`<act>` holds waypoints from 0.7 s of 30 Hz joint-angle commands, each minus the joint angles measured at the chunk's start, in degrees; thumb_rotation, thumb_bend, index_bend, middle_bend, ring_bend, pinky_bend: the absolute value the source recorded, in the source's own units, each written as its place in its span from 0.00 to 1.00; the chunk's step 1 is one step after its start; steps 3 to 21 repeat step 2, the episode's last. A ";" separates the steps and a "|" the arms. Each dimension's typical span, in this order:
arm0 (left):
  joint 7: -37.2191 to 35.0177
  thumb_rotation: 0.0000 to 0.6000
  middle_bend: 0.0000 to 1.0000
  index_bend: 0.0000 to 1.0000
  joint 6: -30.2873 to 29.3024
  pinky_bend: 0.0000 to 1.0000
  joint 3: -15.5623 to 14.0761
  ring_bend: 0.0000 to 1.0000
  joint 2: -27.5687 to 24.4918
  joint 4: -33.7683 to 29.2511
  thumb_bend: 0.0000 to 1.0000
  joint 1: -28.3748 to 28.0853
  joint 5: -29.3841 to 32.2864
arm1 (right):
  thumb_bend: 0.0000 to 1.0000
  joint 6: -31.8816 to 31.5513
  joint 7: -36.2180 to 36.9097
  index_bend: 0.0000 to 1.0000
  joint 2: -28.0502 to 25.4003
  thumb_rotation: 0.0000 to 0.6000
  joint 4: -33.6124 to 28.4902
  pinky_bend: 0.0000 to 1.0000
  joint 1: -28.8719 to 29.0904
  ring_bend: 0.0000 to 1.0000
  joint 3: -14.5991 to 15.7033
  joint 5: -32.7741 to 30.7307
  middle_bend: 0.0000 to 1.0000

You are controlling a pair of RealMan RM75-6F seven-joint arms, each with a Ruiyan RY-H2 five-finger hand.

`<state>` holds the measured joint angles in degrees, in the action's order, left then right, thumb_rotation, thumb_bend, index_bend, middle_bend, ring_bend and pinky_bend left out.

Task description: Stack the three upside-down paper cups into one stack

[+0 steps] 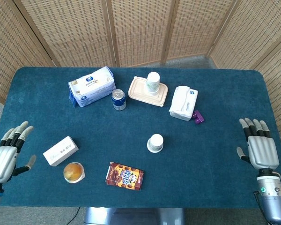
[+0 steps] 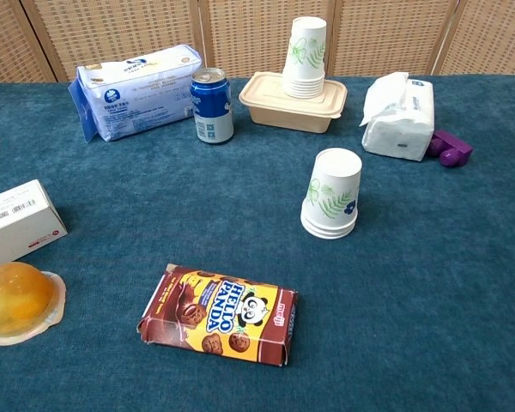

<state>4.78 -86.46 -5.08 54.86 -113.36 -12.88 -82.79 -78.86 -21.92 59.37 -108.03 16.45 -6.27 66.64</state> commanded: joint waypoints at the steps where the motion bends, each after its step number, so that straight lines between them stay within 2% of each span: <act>1: 0.08 1.00 0.00 0.03 0.05 0.07 0.29 0.00 -0.12 -0.20 0.46 0.42 -0.20 | 0.36 0.00 0.46 0.00 -0.18 1.00 0.06 0.00 -0.23 0.00 -0.12 0.30 0.03; 21: 0.00 1.00 0.00 0.03 0.08 0.07 0.46 0.00 -0.09 -0.24 0.45 0.63 -0.33 | 0.36 0.00 0.56 0.00 -0.22 1.00 0.10 0.00 -0.28 0.00 -0.17 0.50 0.03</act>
